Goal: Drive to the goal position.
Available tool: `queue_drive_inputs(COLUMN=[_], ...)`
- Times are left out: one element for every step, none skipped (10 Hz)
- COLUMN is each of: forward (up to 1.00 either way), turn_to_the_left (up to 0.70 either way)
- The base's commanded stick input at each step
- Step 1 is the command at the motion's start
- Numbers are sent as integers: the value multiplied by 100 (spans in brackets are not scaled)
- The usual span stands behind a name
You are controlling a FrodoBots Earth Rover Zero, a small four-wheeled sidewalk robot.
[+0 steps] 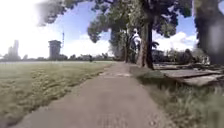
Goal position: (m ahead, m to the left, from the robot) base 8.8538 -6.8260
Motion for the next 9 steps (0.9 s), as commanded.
queue_drive_inputs(forward=[100,100,100,100,100,100,100,100,100], turn_to_the_left=[0,0,0,0,0,0,0,0,0])
